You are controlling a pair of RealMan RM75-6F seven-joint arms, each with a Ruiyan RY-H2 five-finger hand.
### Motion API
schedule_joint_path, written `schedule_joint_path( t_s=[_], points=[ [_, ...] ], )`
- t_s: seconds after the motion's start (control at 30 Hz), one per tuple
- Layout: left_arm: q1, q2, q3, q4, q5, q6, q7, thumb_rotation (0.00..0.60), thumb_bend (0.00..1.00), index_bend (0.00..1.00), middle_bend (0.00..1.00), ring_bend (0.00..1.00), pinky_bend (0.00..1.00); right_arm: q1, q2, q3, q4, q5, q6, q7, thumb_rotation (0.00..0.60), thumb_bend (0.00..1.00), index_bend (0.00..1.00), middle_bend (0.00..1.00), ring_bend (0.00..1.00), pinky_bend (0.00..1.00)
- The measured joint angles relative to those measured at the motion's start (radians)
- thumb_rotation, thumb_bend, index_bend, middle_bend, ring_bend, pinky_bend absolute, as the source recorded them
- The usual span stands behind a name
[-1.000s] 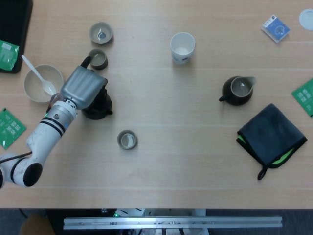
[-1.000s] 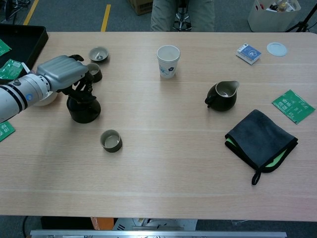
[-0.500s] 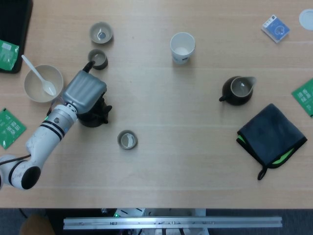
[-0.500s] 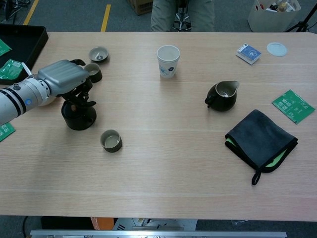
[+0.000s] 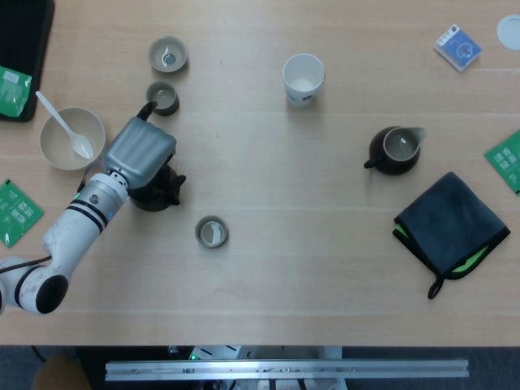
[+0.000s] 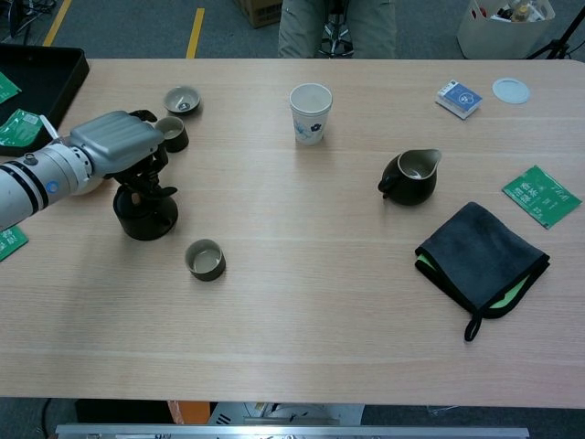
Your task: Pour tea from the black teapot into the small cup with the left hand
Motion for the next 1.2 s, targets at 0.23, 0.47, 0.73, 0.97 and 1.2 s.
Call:
schedule_joint_path(
  t_s=[0.23, 0.47, 0.73, 0.97, 1.2],
  points=[
    [-0.003, 0.005, 0.001, -0.016, -0.007, 0.000, 0.019, 0.295, 0.28, 0.90, 0.93, 0.74, 0.09, 0.000, -0.001, 0.002, 0.003, 0.003, -0.001, 0.003, 0.600, 0.01, 0.47, 0.39, 0.27, 0.28],
    [-0.009, 0.011, 0.004, -0.030, -0.025, 0.000, 0.058, 0.406, 0.27, 0.97, 0.99, 0.79, 0.09, 0.000, -0.003, 0.004, 0.008, 0.005, -0.001, 0.008, 0.600, 0.01, 0.47, 0.39, 0.27, 0.28],
    [-0.015, 0.021, 0.009, -0.049, -0.057, 0.008, 0.103, 0.600, 0.27, 0.99, 1.00, 0.83, 0.09, -0.001, -0.004, 0.005, 0.010, 0.004, 0.002, 0.008, 0.600, 0.01, 0.47, 0.39, 0.27, 0.28],
    [-0.016, 0.040, 0.006, -0.078, -0.078, 0.023, 0.119, 0.600, 0.27, 0.99, 1.00, 0.84, 0.09, 0.000, -0.006, 0.005, 0.009, 0.002, -0.001, 0.006, 0.600, 0.01, 0.47, 0.39, 0.27, 0.28],
    [-0.008, 0.069, -0.013, -0.116, -0.103, 0.029, 0.067, 0.379, 0.27, 0.98, 1.00, 0.84, 0.09, 0.003, -0.005, 0.005, 0.007, 0.001, -0.003, 0.004, 0.600, 0.01, 0.47, 0.39, 0.27, 0.28]
  ],
)
